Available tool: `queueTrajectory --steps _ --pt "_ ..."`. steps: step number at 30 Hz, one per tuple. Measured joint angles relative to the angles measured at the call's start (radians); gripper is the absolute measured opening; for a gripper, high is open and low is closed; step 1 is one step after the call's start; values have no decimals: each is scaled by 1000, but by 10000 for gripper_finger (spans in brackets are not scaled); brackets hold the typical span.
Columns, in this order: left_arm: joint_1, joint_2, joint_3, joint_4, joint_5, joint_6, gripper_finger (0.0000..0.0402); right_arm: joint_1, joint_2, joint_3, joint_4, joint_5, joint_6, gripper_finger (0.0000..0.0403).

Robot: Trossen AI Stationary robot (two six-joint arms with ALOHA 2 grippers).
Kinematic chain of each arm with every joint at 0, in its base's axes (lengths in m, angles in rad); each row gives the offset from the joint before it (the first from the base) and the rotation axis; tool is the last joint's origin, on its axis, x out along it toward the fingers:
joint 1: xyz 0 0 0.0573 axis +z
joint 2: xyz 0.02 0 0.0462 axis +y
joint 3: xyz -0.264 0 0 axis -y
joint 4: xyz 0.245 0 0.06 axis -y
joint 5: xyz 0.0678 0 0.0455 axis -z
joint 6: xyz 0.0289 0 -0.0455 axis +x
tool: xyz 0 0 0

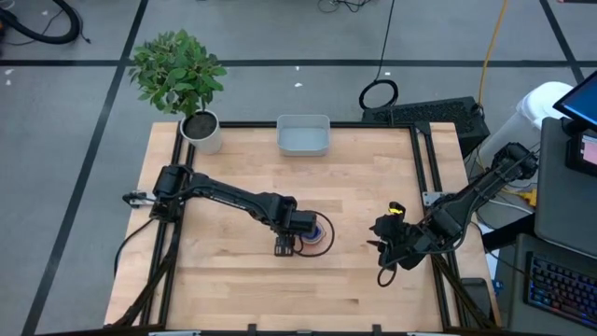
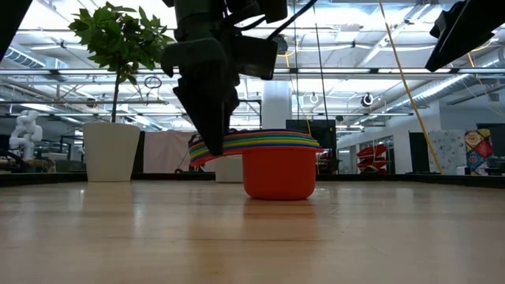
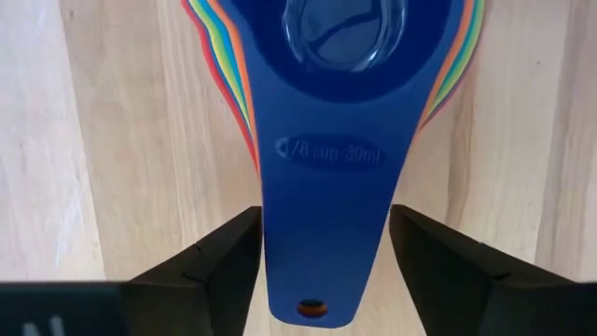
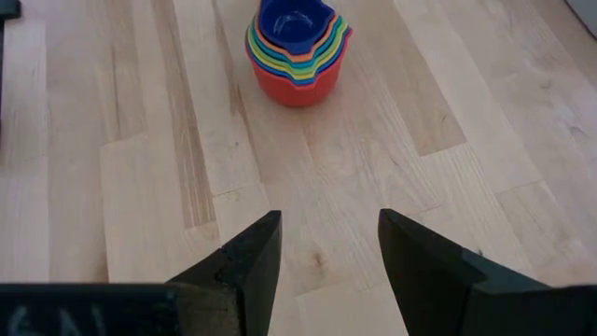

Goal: Nest measuring cups in basket
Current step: Put the nested measuring cups into the gray bin

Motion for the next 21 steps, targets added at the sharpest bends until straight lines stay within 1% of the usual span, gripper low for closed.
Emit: queueTrajectory --steps 7,11,14,21 --pt "2 -1 0 -2 -1 18 265 0 0 0 0 0 0 171" --pt "2 -1 0 11 -8 20 265 0 0 0 0 0 7 171" --pt "2 -1 0 17 -8 20 242 0 0 0 0 -1 7 171" --pt "4 -1 0 18 -9 25 165 0 0 0 -1 -27 15 171"
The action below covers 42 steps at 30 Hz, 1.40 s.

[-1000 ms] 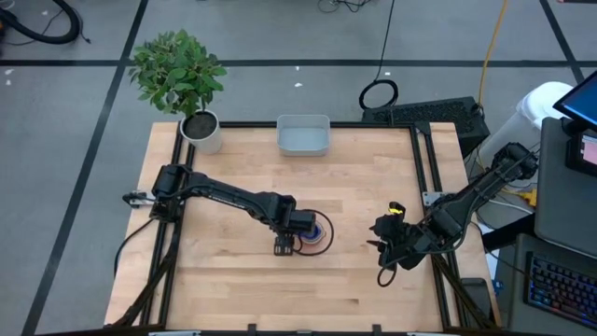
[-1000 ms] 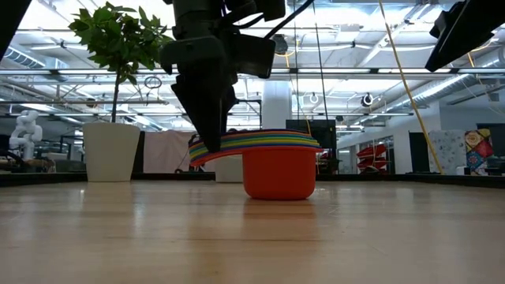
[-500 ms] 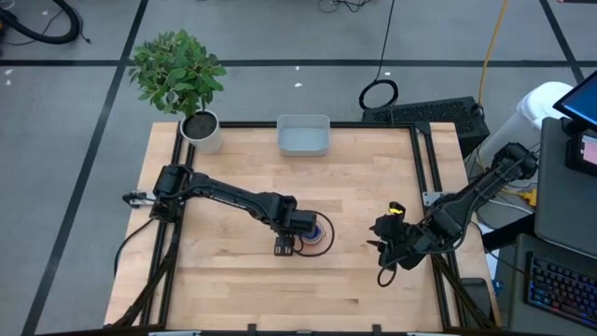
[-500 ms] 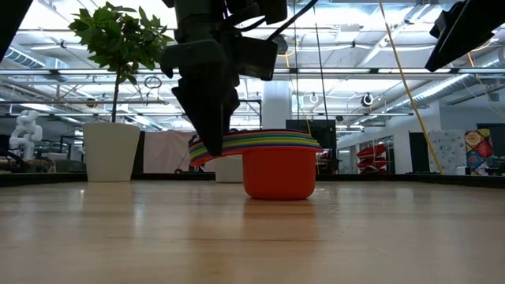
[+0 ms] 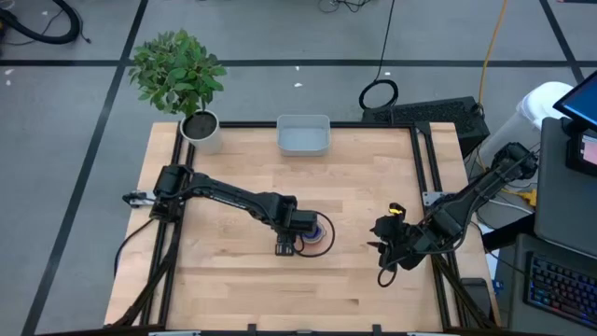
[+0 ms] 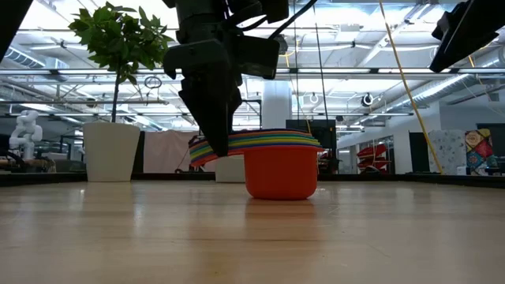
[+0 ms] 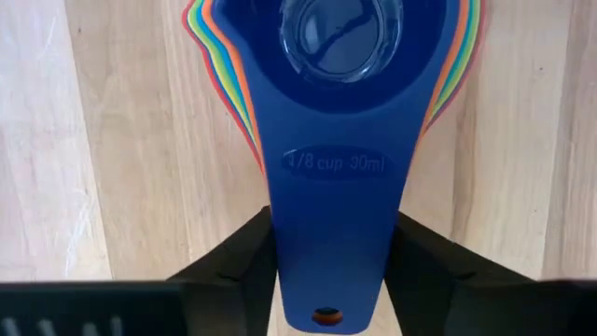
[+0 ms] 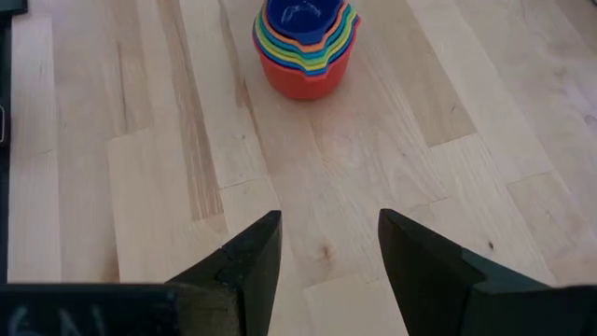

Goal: Nest measuring cups in basket
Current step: Put the nested measuring cups into the gray bin

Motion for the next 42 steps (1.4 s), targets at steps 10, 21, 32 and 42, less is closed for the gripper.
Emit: queueTrajectory --steps 10,21,32,42 --pt "2 0 0 -4 -7 -5 169 7 0 0 1 1 8 171" --pt "45 0 0 -30 -14 -16 154 7 0 0 1 2 13 171" --pt "98 -68 0 -85 -39 35 154 7 0 0 -3 7 13 171" --pt "226 -214 0 -107 -115 127 154 7 -1 0 14 25 14 171"
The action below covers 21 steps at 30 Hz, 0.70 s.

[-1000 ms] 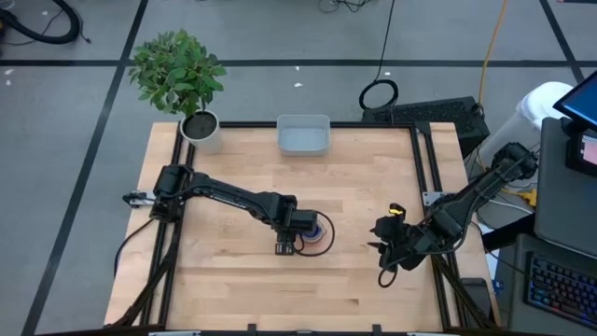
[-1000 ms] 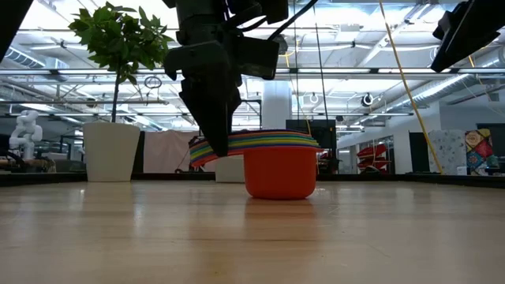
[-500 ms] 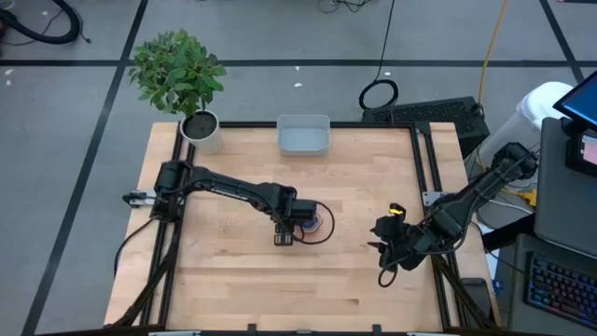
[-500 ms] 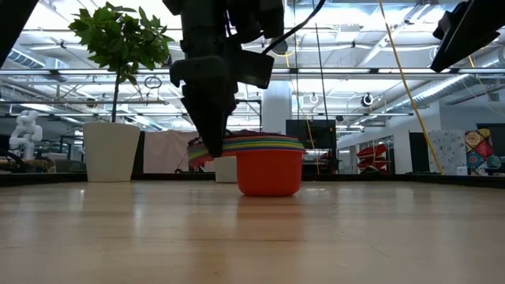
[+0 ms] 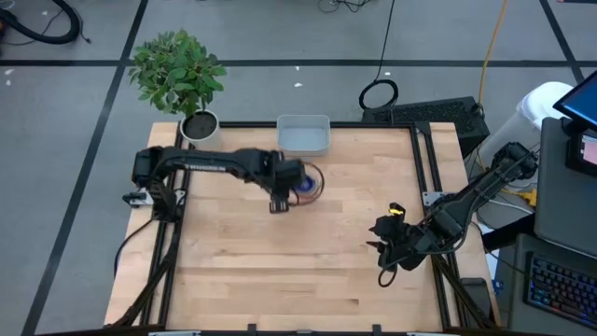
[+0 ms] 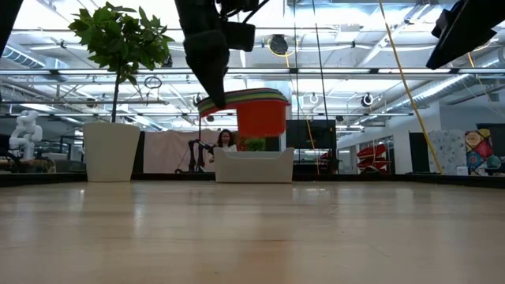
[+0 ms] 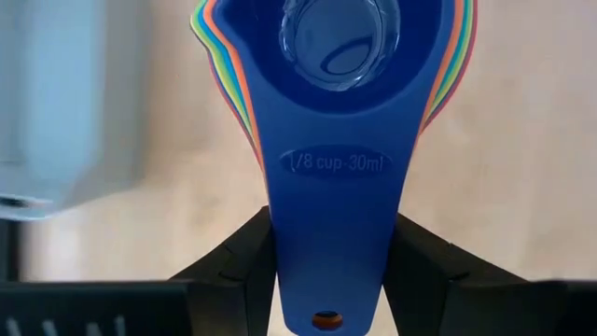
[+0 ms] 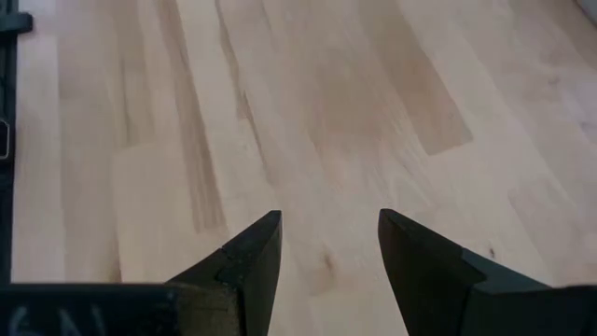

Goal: Nest measuring cups in basket
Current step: Put the nested measuring cups into the gray bin

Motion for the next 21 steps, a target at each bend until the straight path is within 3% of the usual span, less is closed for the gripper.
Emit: queueTrajectory --steps 10,15,21 --pt "206 -49 11 -4 -35 241 154 0 0 0 51 6 -42 171" --pt "284 -50 106 -16 -36 392 154 0 0 0 52 6 -55 171" --pt "355 -50 243 4 54 509 154 0 0 0 59 7 -55 171"
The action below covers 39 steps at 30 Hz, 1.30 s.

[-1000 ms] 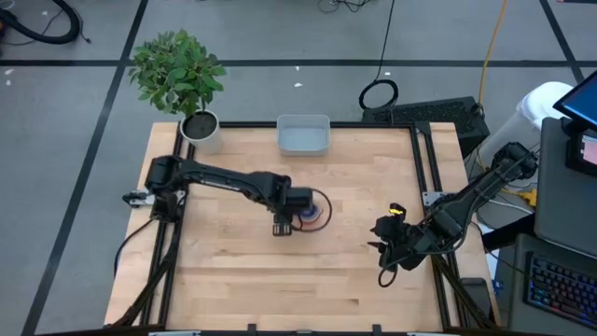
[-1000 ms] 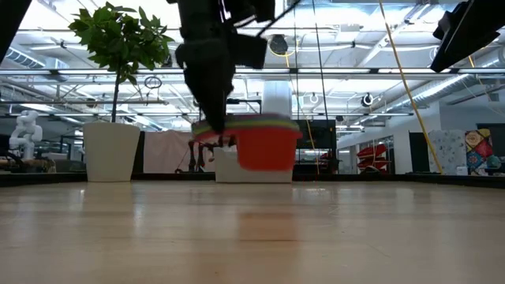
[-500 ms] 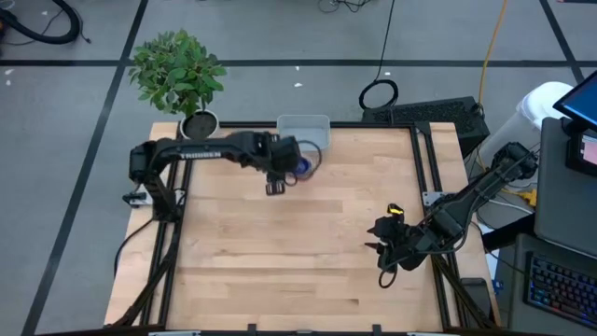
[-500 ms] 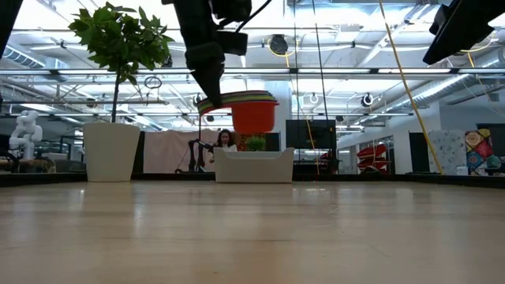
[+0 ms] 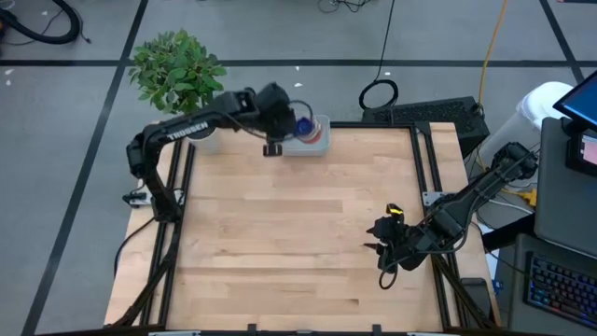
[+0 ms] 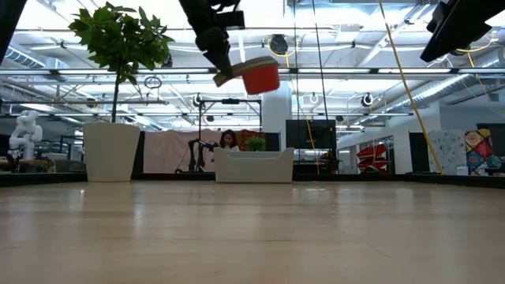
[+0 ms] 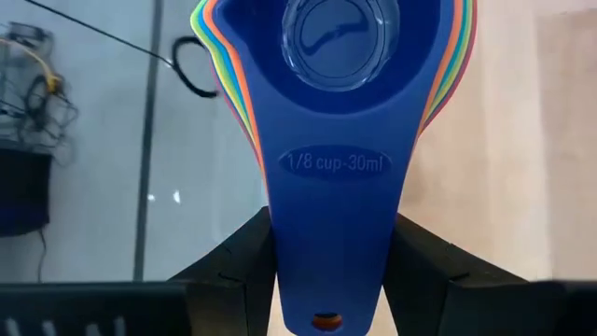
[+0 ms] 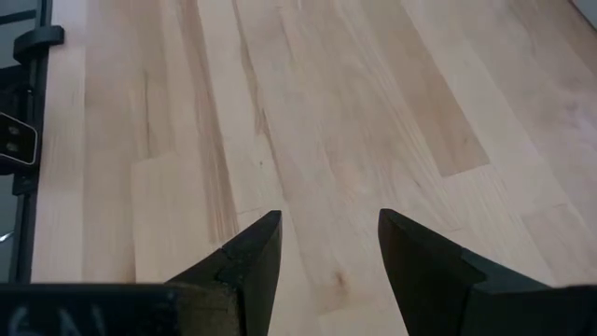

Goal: Nest measuring cups in basket
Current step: Put the nested measuring cups into the gray bin

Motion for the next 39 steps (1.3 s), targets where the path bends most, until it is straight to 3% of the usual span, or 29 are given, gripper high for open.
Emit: queueTrajectory --steps 5,15,39 --pt "67 19 59 -5 34 66 154 0 0 0 8 1 -4 171" --pt "159 109 62 -25 94 151 154 -1 0 0 7 10 -5 171" --pt "189 202 62 84 149 151 154 0 3 0 26 27 48 171"
